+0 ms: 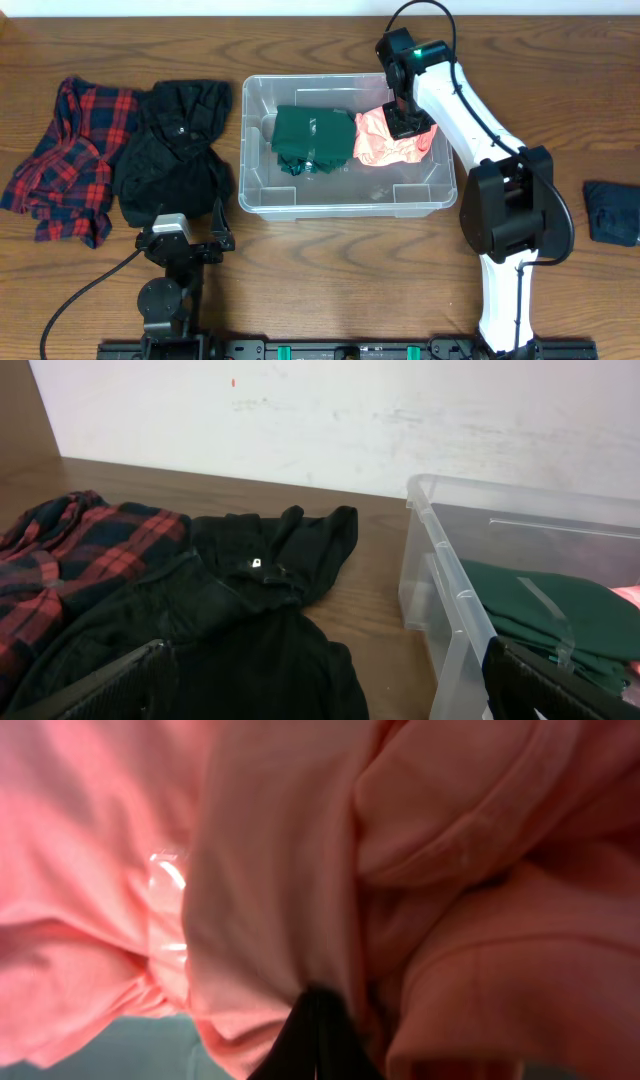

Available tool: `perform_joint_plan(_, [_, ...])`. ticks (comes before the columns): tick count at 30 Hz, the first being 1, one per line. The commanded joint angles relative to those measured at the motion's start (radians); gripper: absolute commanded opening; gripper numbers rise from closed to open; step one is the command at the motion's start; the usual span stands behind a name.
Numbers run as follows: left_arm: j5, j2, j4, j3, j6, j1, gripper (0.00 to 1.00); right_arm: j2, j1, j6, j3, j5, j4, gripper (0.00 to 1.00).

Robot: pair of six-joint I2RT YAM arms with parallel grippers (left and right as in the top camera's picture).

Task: Pack container
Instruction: 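Open the right gripper and press the pink garment flat in the container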

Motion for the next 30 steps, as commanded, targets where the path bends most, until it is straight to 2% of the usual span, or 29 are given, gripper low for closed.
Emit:
perform_joint_plan(1, [0.006,-0.005,-0.036,-0.016,-0.012,0.004,0.98,0.013,0.005,0.024,-0.007,0.066,0.022,0.01])
perform_joint_plan(7, [0.006,-0.005,-0.036,-0.016,-0.012,0.004,0.98,0.013,0.006,0.000,-0.030,0.086,0.089,0.01])
perform_joint_plan(14, [0.006,-0.005,-0.036,-0.016,-0.012,0.004,0.98,0.013,0.022,-0.174,-0.117,0.086,0.210,0.01])
perform_joint_plan(23, [0.006,-0.005,-0.036,-0.016,-0.012,0.004,0.98,-0.002,0.027,-0.199,-0.162,0.096,0.279,0.01])
perform_joint_plan(30, [0.006,-0.005,-0.036,-0.016,-0.012,0.004,0.98,-0.122,0.028,-0.216,-0.105,0.118,0.270,0.02])
